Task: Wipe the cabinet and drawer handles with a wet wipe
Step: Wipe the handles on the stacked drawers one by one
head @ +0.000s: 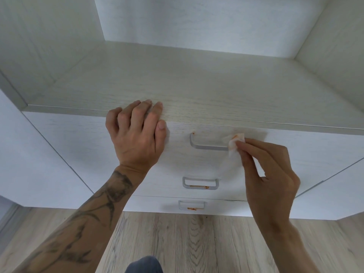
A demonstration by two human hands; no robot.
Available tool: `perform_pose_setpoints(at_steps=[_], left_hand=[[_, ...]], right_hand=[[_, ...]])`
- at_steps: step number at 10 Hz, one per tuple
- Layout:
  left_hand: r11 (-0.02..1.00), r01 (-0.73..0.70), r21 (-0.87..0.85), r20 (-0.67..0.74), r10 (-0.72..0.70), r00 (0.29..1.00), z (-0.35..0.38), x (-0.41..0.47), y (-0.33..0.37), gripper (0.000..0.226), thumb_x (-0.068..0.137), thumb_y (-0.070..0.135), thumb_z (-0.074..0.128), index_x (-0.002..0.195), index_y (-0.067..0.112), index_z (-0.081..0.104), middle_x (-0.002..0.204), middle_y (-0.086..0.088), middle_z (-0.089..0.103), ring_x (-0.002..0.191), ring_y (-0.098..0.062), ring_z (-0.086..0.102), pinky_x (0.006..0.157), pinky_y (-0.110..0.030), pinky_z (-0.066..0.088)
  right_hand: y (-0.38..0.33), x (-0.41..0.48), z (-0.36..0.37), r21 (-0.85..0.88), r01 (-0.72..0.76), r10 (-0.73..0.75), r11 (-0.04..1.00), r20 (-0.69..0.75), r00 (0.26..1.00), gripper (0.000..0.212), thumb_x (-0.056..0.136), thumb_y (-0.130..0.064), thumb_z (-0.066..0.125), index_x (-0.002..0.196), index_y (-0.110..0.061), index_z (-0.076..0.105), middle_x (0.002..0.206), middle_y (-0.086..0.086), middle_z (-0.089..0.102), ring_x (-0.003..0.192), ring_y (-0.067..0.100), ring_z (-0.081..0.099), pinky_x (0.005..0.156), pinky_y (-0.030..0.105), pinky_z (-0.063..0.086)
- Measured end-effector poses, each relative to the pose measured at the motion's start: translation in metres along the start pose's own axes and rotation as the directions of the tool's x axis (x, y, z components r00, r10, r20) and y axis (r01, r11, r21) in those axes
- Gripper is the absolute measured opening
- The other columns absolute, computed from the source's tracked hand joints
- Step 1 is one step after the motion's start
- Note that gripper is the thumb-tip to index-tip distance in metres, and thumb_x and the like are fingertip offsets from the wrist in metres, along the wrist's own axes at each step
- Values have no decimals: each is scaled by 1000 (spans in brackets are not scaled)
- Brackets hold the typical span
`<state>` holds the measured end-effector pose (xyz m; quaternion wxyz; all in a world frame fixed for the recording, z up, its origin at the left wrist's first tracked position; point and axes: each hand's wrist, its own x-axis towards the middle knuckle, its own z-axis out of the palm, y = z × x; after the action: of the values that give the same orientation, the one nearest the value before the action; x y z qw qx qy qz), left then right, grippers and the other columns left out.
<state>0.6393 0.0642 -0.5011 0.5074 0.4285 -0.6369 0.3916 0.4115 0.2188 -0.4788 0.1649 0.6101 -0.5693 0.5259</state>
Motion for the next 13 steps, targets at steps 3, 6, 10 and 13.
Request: perform_pose_setpoints(at_steps=[3,6,10,13], left_hand=[[1000,7,-3,6,-7,1000,0,0,1,45,112,33,34,122,15,73,117,-8,73,112,-27,60,105,-46,34],[1000,8,1,1,-8,1000,-1,1,0,43,111,31,36,121,14,74,116,-8,73,111,-26,59,107,-44,31],[1000,4,0,-8,-4,1000,0,0,1,42,110,31,37,121,14,74,116,-8,73,111,-26,59,107,-44,31],[1000,0,-2,-14,0,1000,3,-1,-1,44,112,32,35,122,14,73,118,-7,70,112,-26,58,108,-44,29]], right_hand=[[-7,-5,3,98,-222,224,970,-12,975,22,96,2,74,116,-8,79,116,3,71,105,14,71,94,19,56],[-8,-3,-2,107,-169,166,980,36,985,23,92,-2,79,112,-13,80,113,3,73,105,0,67,88,10,52],[-3,0,1,68,-18,15,998,40,999,20,90,-4,82,109,-12,82,111,1,76,106,27,69,95,32,56],[-49,8,54,78,61,-64,995,38,997,9,94,-18,82,102,-15,85,96,-3,76,92,20,63,93,29,40]])
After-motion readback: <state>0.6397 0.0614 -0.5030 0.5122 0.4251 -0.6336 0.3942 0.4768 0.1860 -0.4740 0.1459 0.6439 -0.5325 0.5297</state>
